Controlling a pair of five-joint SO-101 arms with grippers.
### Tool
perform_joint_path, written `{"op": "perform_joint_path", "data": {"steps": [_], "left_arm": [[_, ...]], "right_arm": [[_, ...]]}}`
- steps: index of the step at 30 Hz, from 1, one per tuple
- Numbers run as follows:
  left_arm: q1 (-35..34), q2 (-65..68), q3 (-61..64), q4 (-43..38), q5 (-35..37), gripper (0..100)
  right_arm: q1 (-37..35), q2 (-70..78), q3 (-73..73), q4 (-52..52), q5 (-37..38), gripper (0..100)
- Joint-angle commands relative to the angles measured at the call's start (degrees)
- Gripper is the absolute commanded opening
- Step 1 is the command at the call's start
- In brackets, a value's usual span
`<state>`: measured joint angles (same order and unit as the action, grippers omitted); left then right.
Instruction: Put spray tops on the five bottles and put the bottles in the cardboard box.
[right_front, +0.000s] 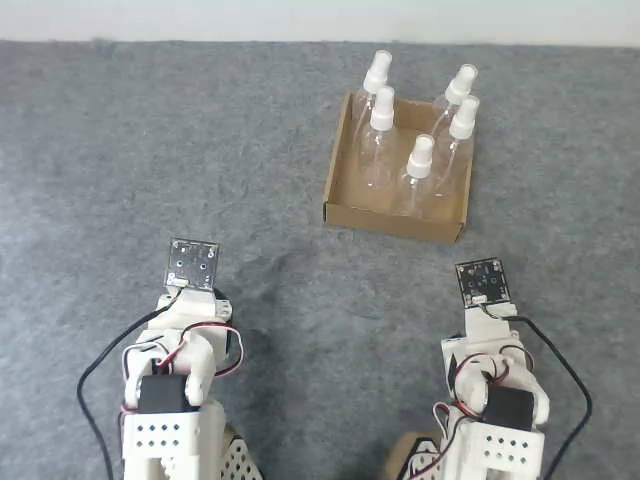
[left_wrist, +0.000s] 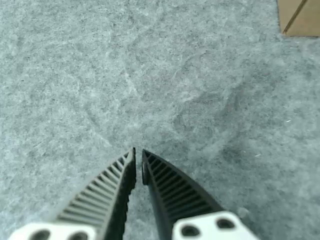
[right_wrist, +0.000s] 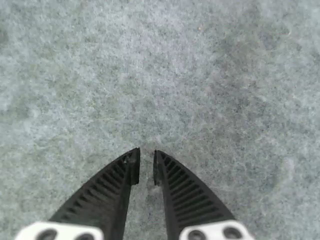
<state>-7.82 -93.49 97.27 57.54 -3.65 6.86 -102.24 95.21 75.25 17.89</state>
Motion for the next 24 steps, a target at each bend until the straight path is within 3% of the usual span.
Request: {"op": "perform_joint_path", "data": {"steps": [1, 24], "left_arm": [[0.0, -0.5, -0.4, 0.2, -0.5, 1], [0.4, -3.7, -0.4, 1.9, -0.4, 1]], "right_arm": [[0.4, -0.7, 1.2, -0.7, -0.1, 0.7], [0.4, -0.7, 1.2, -0.7, -0.1, 0.7]]}}
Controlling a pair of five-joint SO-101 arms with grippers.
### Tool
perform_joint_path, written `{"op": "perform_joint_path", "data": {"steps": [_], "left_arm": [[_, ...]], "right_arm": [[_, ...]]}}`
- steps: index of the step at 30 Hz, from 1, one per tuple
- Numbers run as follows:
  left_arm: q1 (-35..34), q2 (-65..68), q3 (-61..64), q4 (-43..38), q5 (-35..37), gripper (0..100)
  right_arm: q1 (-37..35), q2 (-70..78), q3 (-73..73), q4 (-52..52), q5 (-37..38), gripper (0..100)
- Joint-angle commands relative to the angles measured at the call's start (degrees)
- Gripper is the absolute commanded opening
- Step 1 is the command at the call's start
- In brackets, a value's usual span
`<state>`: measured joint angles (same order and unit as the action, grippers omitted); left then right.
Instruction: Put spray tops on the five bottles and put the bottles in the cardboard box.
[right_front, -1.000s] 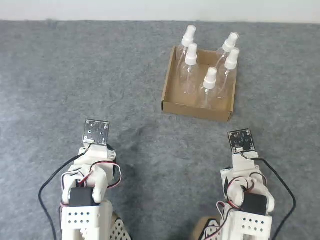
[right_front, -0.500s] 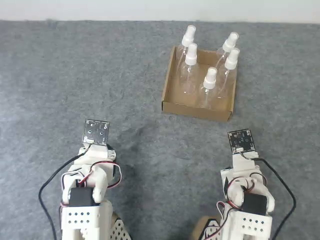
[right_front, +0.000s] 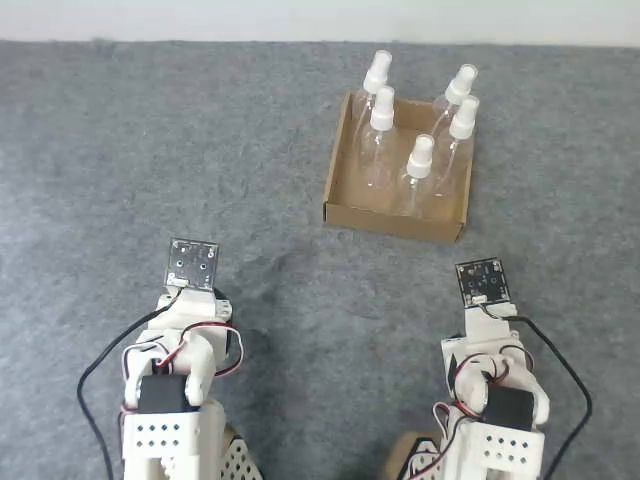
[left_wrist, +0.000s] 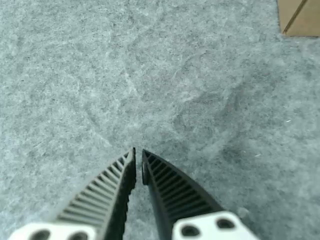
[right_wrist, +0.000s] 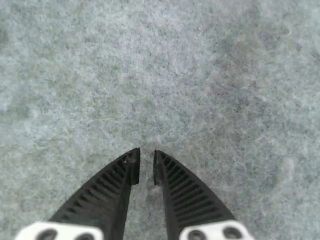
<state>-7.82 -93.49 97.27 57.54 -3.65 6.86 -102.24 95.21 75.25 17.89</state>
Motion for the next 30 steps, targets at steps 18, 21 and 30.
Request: {"op": "perform_joint_path", "data": {"steps": [18, 21, 30], "left_arm": [[13.2, -11.0, -0.7, 14.9, -0.4, 1], [14.6, -11.0, -0.7, 14.9, -0.4, 1], [14.2, -11.0, -0.7, 14.9, -0.4, 1]], "right_arm": [[0.3, -0.7, 1.2, -0.7, -0.1, 0.7], [0.3, -0.7, 1.2, -0.7, -0.1, 0.7], [0.3, -0.7, 1.2, -0.7, -0.1, 0.7]]}}
